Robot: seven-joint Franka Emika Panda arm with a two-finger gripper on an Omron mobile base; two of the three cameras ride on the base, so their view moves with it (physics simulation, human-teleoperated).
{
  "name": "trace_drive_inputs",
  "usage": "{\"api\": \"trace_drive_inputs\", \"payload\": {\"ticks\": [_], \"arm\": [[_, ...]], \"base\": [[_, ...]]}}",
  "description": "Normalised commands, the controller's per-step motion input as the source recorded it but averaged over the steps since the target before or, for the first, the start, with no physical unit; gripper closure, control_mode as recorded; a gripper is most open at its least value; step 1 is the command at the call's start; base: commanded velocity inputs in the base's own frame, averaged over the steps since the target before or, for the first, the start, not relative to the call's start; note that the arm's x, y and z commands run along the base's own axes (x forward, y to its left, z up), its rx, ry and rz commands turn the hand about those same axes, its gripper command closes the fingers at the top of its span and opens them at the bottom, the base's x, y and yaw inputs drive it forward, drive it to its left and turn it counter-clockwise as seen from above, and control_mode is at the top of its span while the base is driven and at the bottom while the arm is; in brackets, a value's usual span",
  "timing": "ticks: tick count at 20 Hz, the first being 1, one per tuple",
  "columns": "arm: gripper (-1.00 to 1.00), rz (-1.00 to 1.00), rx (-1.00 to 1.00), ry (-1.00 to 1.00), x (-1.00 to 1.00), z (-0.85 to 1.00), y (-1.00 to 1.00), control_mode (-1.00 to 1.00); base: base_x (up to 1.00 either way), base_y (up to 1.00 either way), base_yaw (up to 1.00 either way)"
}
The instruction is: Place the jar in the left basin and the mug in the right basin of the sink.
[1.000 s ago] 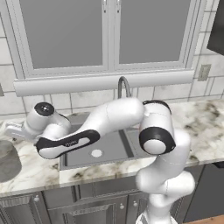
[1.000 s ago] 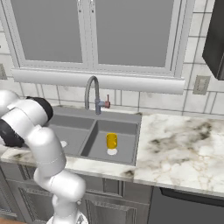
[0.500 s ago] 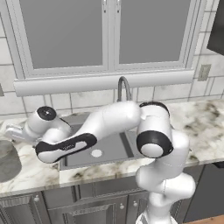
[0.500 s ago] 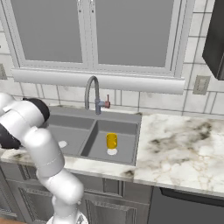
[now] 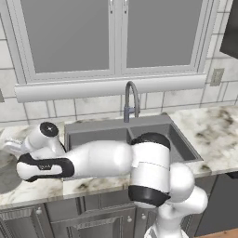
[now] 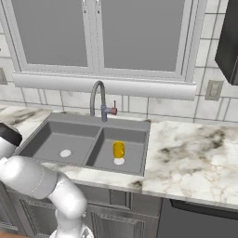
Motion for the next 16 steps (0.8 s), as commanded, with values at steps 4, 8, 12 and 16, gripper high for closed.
{"api": "trace_drive_inputs", "payload": {"ticks": [4,8,12,16], "arm": [[-1.00,0.00,0.00,0.00,0.00,0.00,0.26,-1.00],[-1.00,0.00,0.00,0.03,0.00,0.00,0.26,-1.00],[-1.00,0.00,-0.01,0.03,0.00,0.00,0.24,-1.00],[-1.00,0.00,-0.04,0.05,0.00,0.00,0.22,-1.00]], "base": [[0.00,0.00,0.00],[0.00,0.00,0.00],[0.00,0.00,0.00],[0.00,0.00,0.00]]}}
